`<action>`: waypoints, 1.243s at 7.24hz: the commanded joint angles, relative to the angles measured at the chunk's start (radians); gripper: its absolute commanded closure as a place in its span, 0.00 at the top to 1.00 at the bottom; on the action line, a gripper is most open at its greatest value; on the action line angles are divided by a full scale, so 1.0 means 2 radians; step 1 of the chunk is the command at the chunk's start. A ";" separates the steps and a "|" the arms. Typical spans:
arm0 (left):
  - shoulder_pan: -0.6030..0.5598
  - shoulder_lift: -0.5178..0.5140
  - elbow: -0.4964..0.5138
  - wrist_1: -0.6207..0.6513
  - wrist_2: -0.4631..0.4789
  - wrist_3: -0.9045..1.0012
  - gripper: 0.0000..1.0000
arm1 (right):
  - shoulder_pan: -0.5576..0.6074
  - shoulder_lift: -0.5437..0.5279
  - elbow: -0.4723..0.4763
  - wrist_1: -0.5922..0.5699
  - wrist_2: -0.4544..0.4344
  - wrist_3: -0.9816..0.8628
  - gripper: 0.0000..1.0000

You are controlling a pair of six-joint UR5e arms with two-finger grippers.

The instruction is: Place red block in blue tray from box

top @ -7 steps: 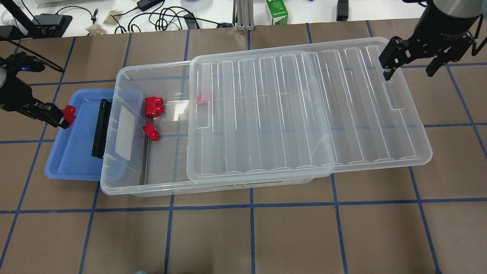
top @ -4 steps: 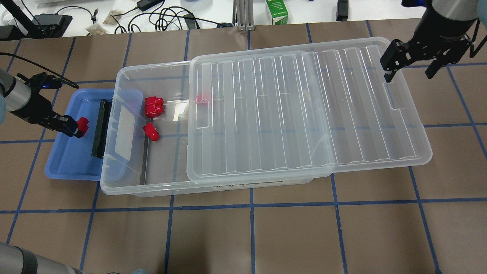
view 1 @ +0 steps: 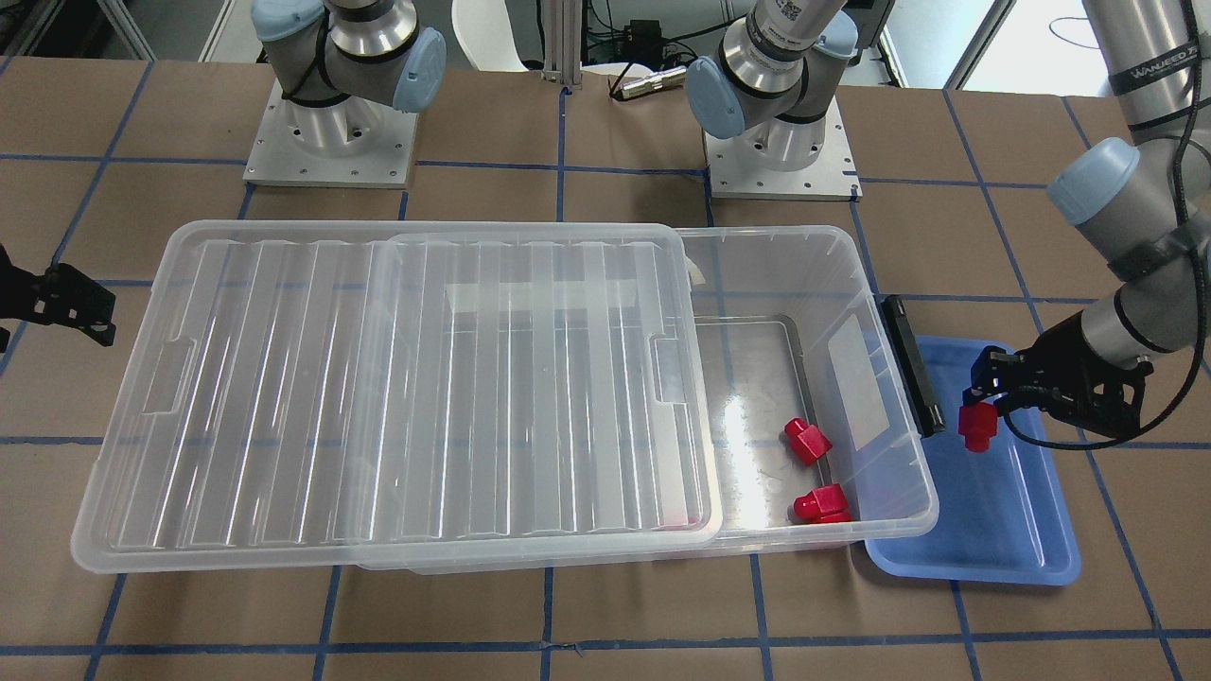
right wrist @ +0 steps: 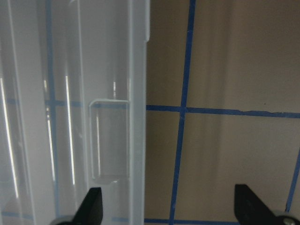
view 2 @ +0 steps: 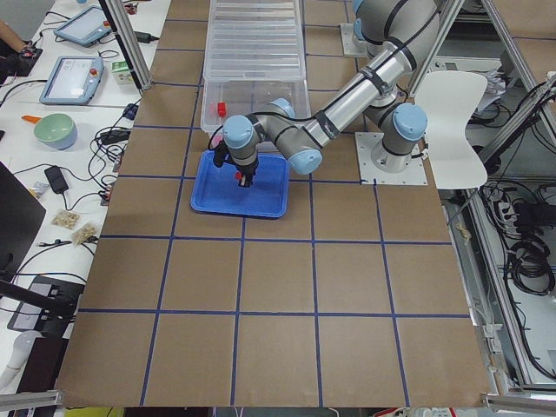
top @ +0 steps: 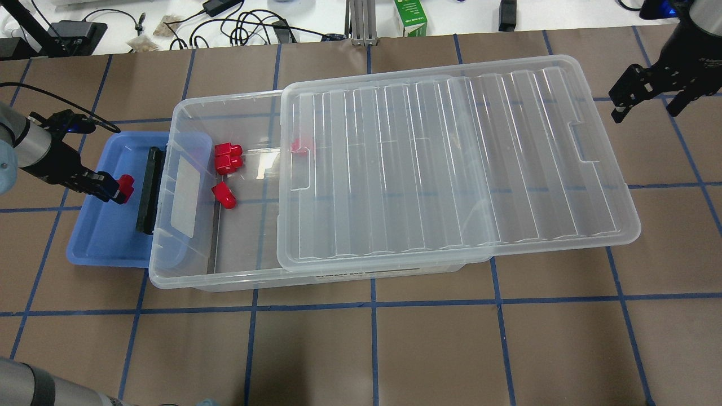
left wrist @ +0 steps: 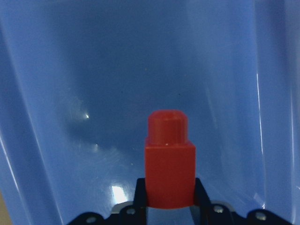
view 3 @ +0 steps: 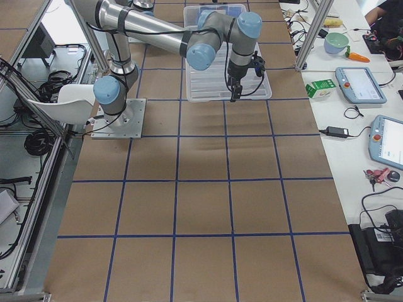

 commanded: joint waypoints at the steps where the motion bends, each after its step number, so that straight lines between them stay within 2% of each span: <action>1: -0.004 0.036 0.007 -0.033 0.002 -0.003 1.00 | -0.012 0.029 0.000 -0.010 -0.001 -0.030 1.00; 2: -0.005 0.053 0.009 -0.047 0.002 -0.003 1.00 | -0.013 0.035 0.002 -0.010 0.000 -0.030 1.00; 4: -0.023 0.110 0.045 -0.131 0.002 -0.009 1.00 | -0.015 0.044 0.011 -0.017 0.000 -0.031 1.00; 5: -0.061 0.135 0.059 -0.163 0.003 -0.066 1.00 | -0.015 0.045 0.012 -0.016 0.001 -0.030 1.00; 6: -0.116 0.150 0.062 -0.164 0.010 -0.152 1.00 | -0.015 0.044 0.018 -0.015 0.001 -0.030 1.00; 8: -0.261 0.178 0.056 -0.162 0.094 -0.256 1.00 | -0.014 0.044 0.023 -0.014 0.003 -0.030 1.00; 9: -0.309 0.185 0.059 -0.162 0.101 -0.303 1.00 | -0.014 0.044 0.023 -0.014 0.002 -0.030 1.00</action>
